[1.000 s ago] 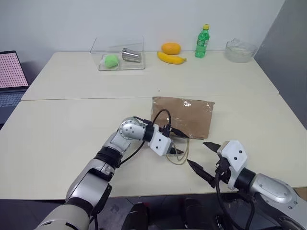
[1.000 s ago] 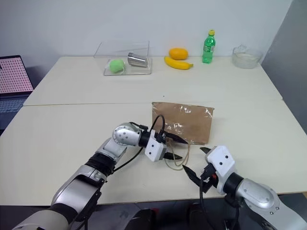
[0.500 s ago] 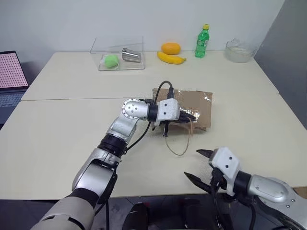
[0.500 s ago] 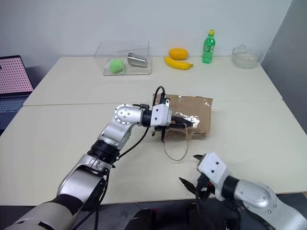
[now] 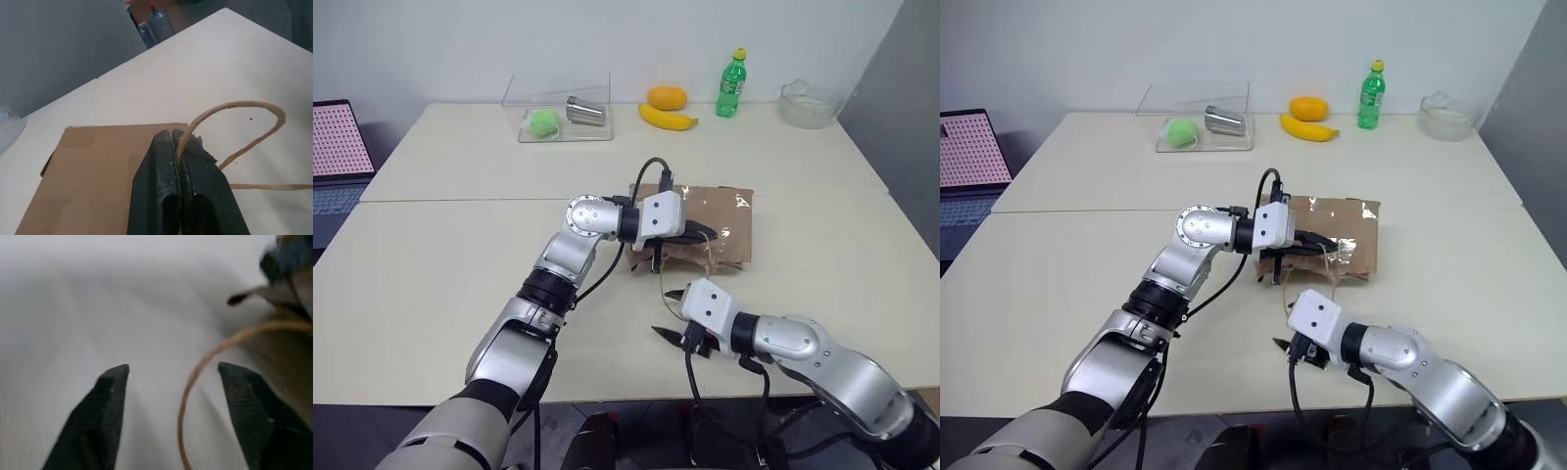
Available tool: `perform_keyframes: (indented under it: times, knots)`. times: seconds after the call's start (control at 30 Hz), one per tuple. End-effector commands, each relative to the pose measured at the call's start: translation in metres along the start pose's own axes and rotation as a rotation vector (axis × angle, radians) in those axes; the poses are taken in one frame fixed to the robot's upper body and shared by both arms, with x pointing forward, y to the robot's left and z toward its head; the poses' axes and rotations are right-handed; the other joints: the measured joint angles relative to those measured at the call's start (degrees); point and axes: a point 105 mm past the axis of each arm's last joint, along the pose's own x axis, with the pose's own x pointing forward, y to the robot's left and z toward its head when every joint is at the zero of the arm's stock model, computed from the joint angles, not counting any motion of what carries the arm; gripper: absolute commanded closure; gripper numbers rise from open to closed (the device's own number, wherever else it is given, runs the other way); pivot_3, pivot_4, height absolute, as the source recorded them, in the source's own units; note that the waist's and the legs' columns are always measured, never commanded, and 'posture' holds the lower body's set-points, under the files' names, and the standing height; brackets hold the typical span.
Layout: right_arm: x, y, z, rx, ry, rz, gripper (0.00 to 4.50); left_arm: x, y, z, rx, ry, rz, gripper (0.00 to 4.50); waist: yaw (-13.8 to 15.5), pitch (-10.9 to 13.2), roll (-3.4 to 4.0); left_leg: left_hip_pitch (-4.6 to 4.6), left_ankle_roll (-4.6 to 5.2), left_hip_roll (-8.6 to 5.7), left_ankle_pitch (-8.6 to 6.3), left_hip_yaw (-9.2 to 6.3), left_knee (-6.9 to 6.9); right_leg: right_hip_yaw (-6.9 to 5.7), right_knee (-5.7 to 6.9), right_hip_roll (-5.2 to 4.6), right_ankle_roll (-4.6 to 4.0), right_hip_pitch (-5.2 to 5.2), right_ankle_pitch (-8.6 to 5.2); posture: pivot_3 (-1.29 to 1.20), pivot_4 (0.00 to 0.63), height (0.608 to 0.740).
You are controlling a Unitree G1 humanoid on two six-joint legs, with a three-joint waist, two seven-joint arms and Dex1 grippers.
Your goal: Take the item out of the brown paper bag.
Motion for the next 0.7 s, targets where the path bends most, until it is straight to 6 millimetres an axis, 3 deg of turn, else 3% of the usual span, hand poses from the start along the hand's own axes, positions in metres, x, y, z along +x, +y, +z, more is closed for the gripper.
perform_keyframes:
  times: [0.03,0.17,0.2,0.5,0.7]
  knots:
    - [-0.006,-0.002,0.003,-0.045,-0.013,-0.019,2.91,-0.005,0.016,0.015,0.06,-0.025,0.052,4.5,0.0,0.0,0.0,0.0,0.0,0.0,0.0,0.01,0.0,0.01,0.0,0.0,0.0,-0.01,0.0,0.0,0.15,0.74]
    - [-0.008,0.001,-0.004,-0.049,0.013,-0.019,4.33,-0.007,0.023,0.018,0.066,-0.025,0.069,4.5,-0.01,0.0,0.0,0.01,0.0,0.02,0.0,-0.01,-0.01,-0.01,0.02,0.02,0.0,-0.02,0.0,0.0,0.15,0.74]
    - [-0.008,0.001,-0.005,-0.049,0.016,-0.02,4.47,-0.007,0.024,0.019,0.067,-0.025,0.072,4.5,-0.01,0.0,0.0,0.0,0.0,0.02,0.0,0.0,0.0,0.0,0.02,0.02,0.0,-0.02,0.0,0.0,0.15,0.74]
    - [0.0,0.006,-0.027,0.017,0.088,-0.011,4.47,-0.005,0.061,0.027,0.044,-0.036,0.182,4.5,-0.02,0.01,-0.01,0.01,0.0,0.01,0.0,0.01,0.01,-0.01,0.04,0.02,0.02,-0.01,0.01,0.0,0.15,0.74]
    - [-0.001,0.01,-0.046,0.01,0.173,0.014,4.47,-0.007,0.095,0.04,-0.094,-0.087,0.302,4.5,-0.1,0.01,-0.02,0.0,0.01,0.0,0.0,0.0,0.02,-0.02,0.03,0.02,0.03,-0.02,0.01,0.0,0.15,0.74]
